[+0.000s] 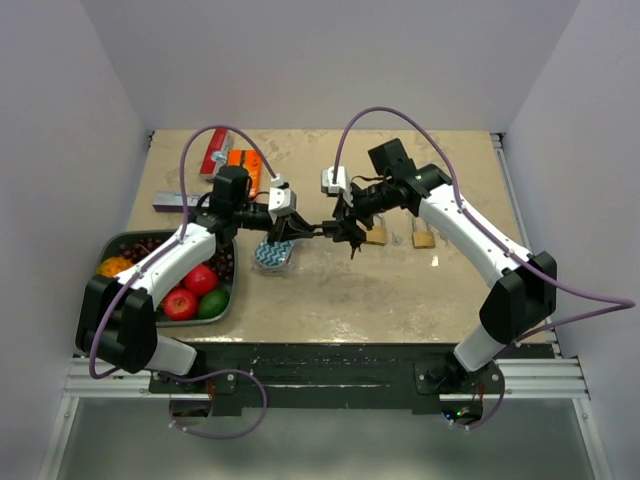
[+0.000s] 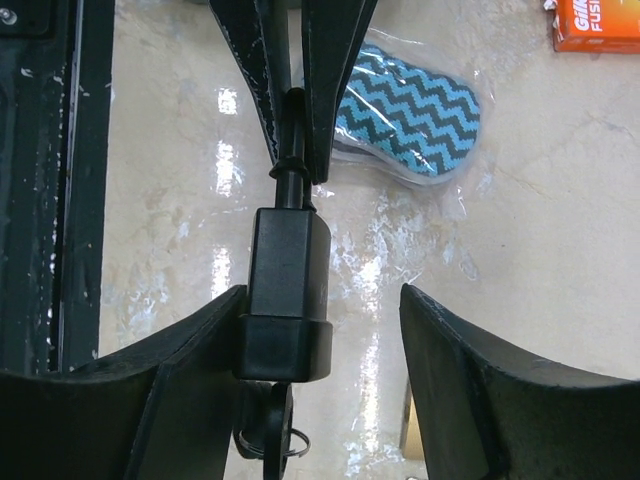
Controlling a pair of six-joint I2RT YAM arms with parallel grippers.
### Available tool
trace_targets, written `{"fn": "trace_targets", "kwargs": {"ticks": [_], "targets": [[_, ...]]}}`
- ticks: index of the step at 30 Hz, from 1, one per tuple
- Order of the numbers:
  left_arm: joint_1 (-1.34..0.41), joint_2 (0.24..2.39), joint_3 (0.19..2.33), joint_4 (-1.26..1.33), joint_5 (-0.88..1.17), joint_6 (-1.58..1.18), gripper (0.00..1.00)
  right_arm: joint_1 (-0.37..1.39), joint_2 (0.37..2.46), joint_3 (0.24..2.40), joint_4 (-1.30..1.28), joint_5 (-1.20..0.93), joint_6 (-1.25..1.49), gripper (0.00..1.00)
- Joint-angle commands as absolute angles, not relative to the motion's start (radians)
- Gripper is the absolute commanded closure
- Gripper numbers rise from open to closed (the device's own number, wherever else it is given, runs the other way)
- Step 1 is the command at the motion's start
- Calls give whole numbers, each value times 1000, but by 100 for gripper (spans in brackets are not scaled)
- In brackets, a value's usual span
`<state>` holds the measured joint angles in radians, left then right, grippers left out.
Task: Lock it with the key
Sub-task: Lock the lock.
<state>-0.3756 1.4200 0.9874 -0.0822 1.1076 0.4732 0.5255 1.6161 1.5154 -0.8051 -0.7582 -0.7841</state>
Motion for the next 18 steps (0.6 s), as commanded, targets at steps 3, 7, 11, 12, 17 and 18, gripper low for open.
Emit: {"fn": "trace_targets", "kwargs": {"ticks": [3,7,11,12,17,18], "targets": [[-380,1368,1048,54,1186,413,100,535,1611,1500,-819,-732,-854,36],[-380,1373,1048,61,1186,403,100,537,1606,1486,-805,-729,-856,54],[-380,1382,1049,81,1189,377,100,541,1606,1486,-770,-739,-850,78],[-382,1384,1048,93,1190,352,100,546,1608,1486,-762,-741,-845,83],[-396,1387,1023,225,1186,230,100,564,1608,1486,-726,-759,-809,100],[-405,1388,1019,247,1186,212,100,568,1606,1485,-721,-768,-807,100]]}}
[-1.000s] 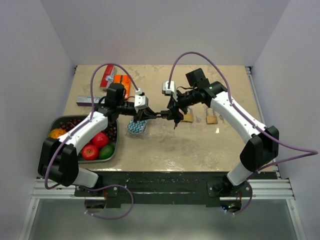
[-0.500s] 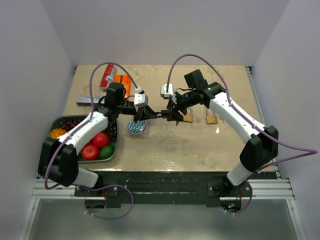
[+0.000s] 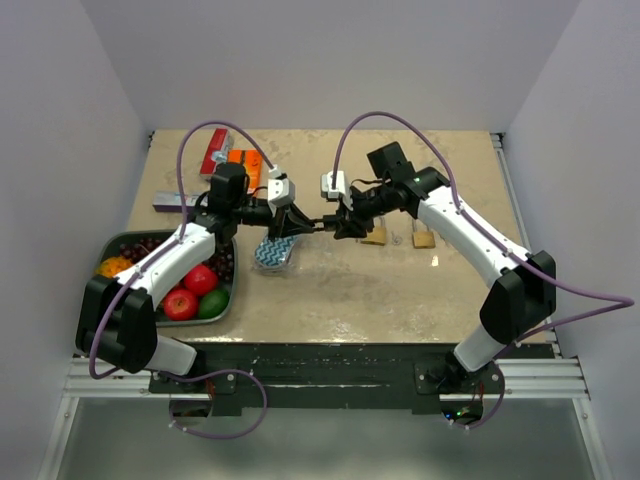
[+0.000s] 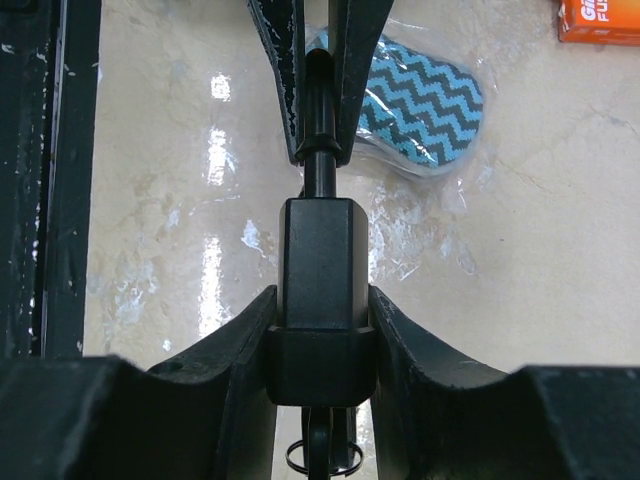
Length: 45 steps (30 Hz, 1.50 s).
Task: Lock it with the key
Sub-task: Lock the lock.
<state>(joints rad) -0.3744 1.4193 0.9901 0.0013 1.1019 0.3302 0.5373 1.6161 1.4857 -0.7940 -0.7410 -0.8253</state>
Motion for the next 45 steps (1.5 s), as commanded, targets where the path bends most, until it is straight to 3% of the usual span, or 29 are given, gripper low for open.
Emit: {"fn": "trace_targets", "kwargs": {"ticks": [1,18,31,45], "targets": [[-408,1390,1011,291,1184,193,100,571,1606,1485,-718,-773,-805,100],[-506,1407,965,316,1152,279,100,611,1608,1555,-762,-894,-795,100],[-506,1425,930,348,1201,224,100,607,1534,1522,-413,-871,-548,100],[-540,1523,907,560,1273,23,100,638,1551,1514,-261,-914,-560,100]]}}
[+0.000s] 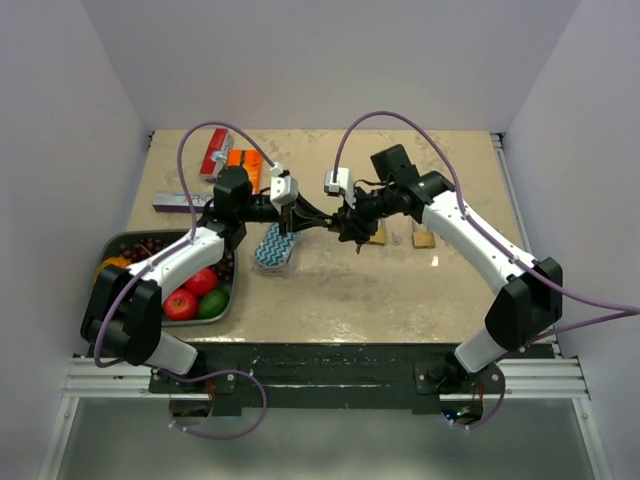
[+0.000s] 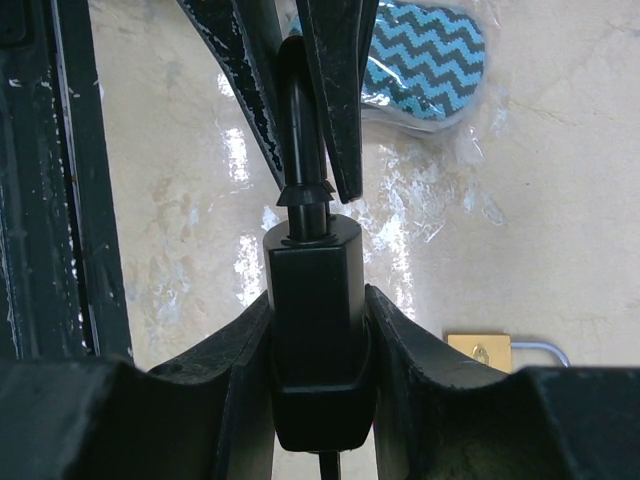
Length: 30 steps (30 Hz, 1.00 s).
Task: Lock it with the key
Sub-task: Lock the lock.
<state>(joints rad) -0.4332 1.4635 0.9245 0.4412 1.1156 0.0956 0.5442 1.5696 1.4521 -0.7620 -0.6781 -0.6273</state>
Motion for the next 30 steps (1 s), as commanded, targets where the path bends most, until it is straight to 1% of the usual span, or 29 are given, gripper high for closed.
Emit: {"fn": "trace_targets", "kwargs": {"ticks": [1,7,13,14,17,20,25,29,30], "targets": [[-543,1529,904,580,1278,8,100,638,1552,1514,-249,-917,-557,100],[-555,1575,879,698,1305,-115,100,640,1588,1535,-166,-936,-535,100],[-580,1624,861,892,1299,-262,100,647,1601,1539,-114,-976,-506,100],[-581,1632,853,960,1298,-285,100,649,1601,1525,-97,-976,-493,100],[-591,1651,851,983,1290,-319,100,649,1594,1506,-49,-968,-465,100],[-586,1641,848,957,1290,-319,100,647,1588,1502,-35,-959,-465,100],[-497,1594,845,862,1275,-266,100,586,1549,1467,-116,-953,-498,100],[-427,1560,910,605,1264,-105,100,543,1503,1430,-218,-931,-569,100],[-408,1559,923,582,1258,-77,100,532,1496,1421,-254,-925,-599,100]]}}
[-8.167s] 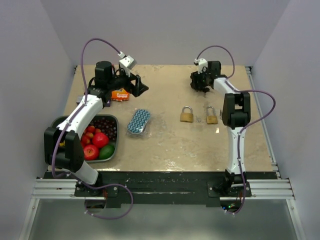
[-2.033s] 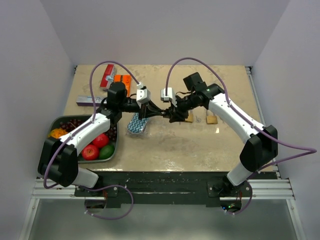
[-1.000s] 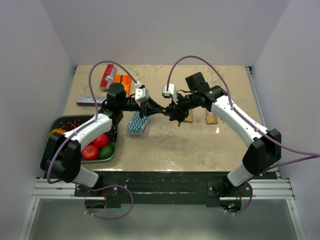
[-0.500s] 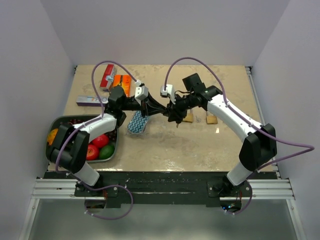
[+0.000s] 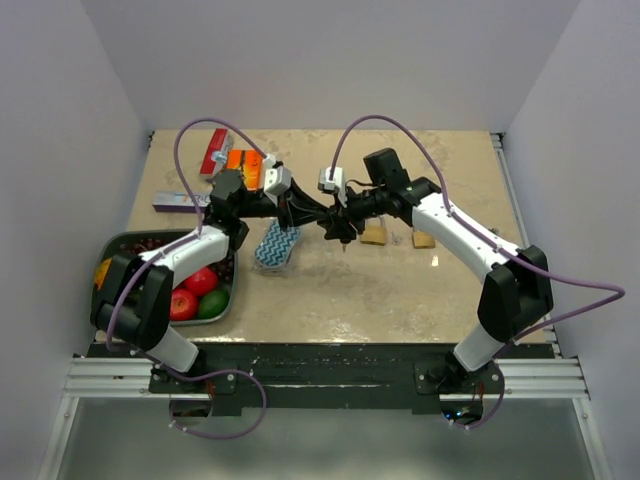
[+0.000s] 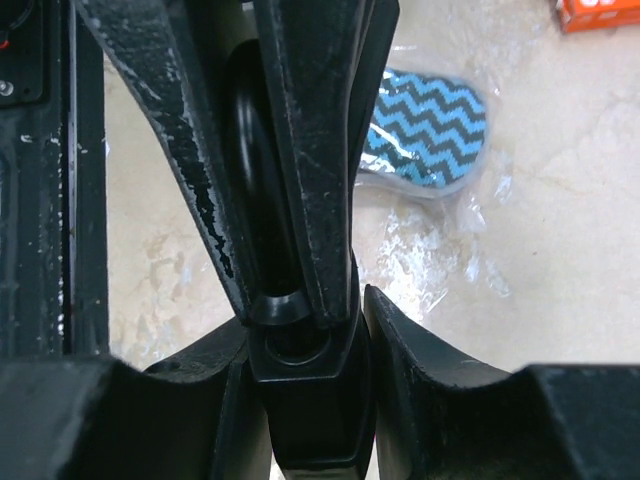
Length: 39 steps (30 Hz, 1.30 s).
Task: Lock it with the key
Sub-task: Lock the lock.
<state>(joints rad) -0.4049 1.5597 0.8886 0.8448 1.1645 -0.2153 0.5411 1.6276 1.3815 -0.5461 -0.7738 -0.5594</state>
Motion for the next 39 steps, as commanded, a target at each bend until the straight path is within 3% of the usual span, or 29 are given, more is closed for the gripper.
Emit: {"fn": "trace_targets", "kwargs": {"ticks": [1,2,5,6,8,16,19,24,31,35,39], "targets": [[-403,1555,942,565,1256,-71,100,529,1482,1407,-271,-916,-612,97],[-397,1551,949,565,1255,-71,100,526,1476,1401,-297,-910,-620,93],[-391,1534,972,564,1229,-74,100,502,1465,1371,-325,-894,-634,63],[-388,1529,977,568,1217,-80,100,494,1463,1365,-328,-894,-629,48],[-384,1519,985,603,1198,-104,100,471,1463,1350,-339,-894,-623,34],[-354,1480,1000,719,1143,-267,100,430,1442,1286,-339,-914,-562,15],[-328,1480,1008,821,1129,-397,100,399,1401,1220,-209,-956,-386,4],[-293,1489,1035,1035,1112,-704,100,385,1287,1045,286,-911,-16,1],[-296,1479,1089,1032,1095,-767,100,390,1351,1081,340,-980,67,1],[-301,1488,1132,1031,1056,-799,100,396,1376,1007,635,-993,257,1],[-308,1496,1172,1032,1028,-825,100,419,1385,976,716,-930,302,1]]}}
